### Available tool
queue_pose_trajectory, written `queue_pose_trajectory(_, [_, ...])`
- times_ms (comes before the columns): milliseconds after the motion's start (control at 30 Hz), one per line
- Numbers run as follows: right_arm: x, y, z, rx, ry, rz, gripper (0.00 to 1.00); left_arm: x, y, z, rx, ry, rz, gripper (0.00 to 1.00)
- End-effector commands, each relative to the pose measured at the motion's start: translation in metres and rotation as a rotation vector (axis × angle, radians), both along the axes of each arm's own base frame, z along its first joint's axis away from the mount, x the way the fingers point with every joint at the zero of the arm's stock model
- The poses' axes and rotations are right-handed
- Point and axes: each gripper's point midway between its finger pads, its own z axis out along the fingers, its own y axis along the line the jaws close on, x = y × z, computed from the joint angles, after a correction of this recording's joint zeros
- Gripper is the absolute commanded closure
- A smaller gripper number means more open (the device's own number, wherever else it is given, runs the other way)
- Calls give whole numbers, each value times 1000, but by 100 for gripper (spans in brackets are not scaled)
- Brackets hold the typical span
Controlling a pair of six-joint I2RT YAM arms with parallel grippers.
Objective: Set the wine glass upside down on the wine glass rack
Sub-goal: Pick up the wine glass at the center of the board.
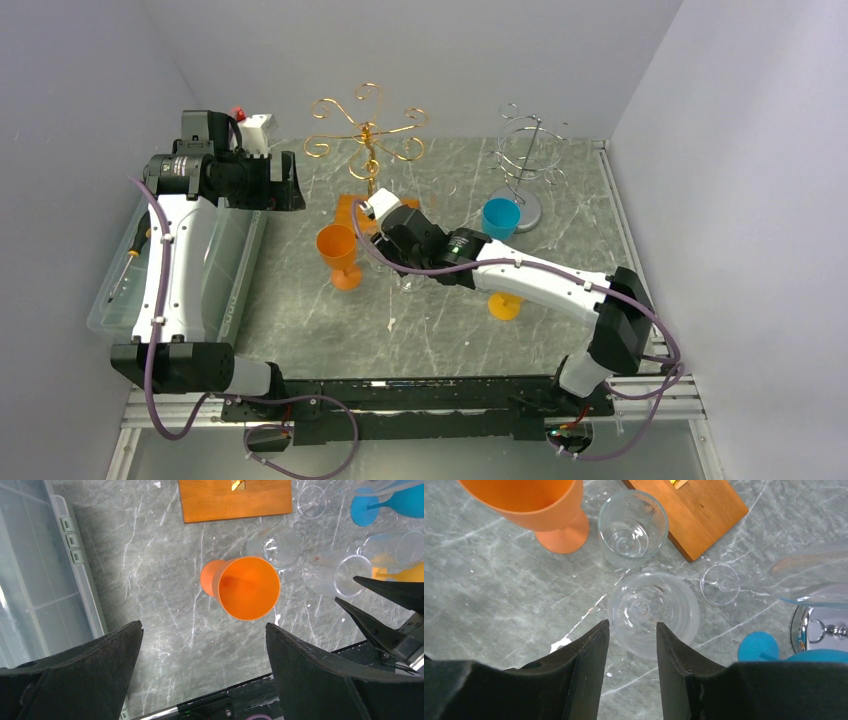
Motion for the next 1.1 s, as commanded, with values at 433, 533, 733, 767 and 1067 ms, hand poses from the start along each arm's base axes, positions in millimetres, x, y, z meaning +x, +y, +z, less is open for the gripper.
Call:
queue_pose_trajectory(433, [-5,-12,-5,15,37,-22,100,-9,-11,25,-51,-56,-55,0])
queue_pose_trajectory(533, [-8,-21,33,61,2,-29,100,-14,-19,32,-82,-58,-93,1])
queue_pose_trajectory(733, [-36,-47,130,241,-29,-8,100,-26,-28,50,-108,-122,-158,1])
queue_pose_trajectory(767, [-42,-51,143,270,-28,0,100,-30,-31,54,-113,-137,-186,1])
queue_pose_trajectory(1067, [-73,-51,254,554,-64,114,100,-63,-63,77,-223,-204,-428,1])
